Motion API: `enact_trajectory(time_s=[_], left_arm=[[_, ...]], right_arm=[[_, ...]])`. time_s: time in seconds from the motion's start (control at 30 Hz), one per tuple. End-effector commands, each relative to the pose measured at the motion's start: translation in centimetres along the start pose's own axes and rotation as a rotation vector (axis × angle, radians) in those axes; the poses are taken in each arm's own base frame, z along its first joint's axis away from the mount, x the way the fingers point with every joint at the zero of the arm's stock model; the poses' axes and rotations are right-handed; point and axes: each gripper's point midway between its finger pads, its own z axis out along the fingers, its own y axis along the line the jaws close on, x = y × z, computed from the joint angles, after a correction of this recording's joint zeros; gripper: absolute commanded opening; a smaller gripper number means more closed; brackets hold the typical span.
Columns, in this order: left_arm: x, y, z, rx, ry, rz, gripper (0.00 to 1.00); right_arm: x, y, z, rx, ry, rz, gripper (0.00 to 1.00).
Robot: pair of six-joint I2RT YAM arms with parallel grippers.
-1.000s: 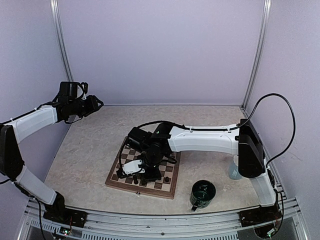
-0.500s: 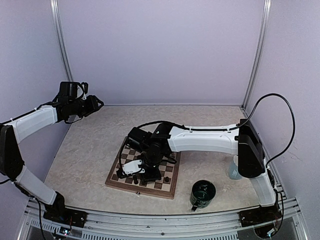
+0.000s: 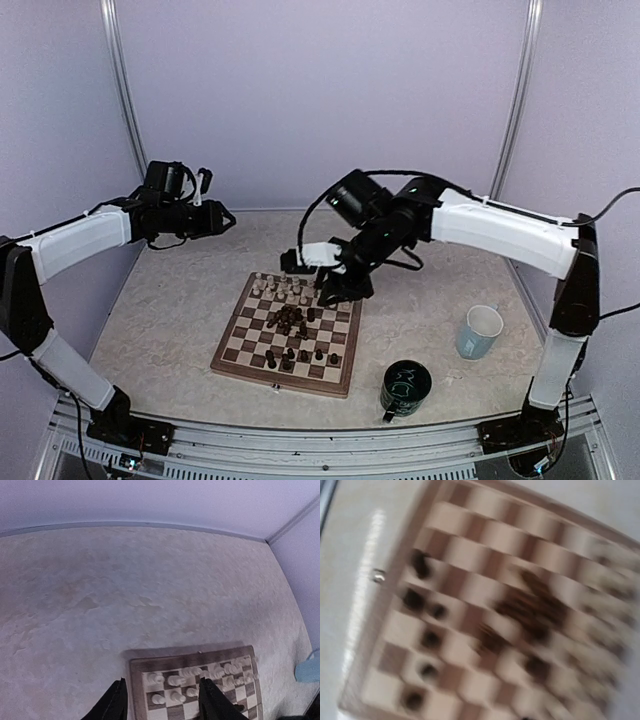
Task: Set up the chess pieces on the board
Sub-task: Place the king on d8, then pick up the knight from the chessboard.
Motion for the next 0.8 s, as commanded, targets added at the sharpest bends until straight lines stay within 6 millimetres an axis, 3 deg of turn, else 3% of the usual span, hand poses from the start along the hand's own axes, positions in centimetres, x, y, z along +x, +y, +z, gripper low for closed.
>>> enact_trajectory(time_s=[0.0,0.13,0.23,0.33,0.4,0.6,0.77], left_arm=[[3.8,-6.7,0.1,0.022,0.114,0.281,0.49],[8.6,-10.3,0.6,0.083,0.256,0.346,0.44],[11.9,-12.3,1.2,0.097,0.349,0.392,0.41],[14.6,-14.2,2.3,0.074,0.421,0.458,0.41],[16.7,-15.3,2.9,0.05,0.475,0.502,0.4],[21.5,-14.4,4.5,-0.085,0.621,0.574,0.45],[23.9,-14.8,4.2,-0.071,0.686,0.561,0.44]], right_arm=[[3.1,-2.8,-6.8,0.078,-0.178,0.115,0.35],[8.0,-4.5,-9.1,0.142,-0.32,0.233,0.35],[11.3,-5.1,-8.9,0.195,-0.349,0.298,0.34],[12.8,-5.4,-8.7,0.254,-0.336,0.299,0.34],[13.3,-5.5,-8.4,0.28,-0.328,0.304,0.34],[13.8,-4.6,-7.1,0.225,-0.324,0.305,0.35],[14.0,-4.5,-7.0,0.227,-0.317,0.299,0.35]])
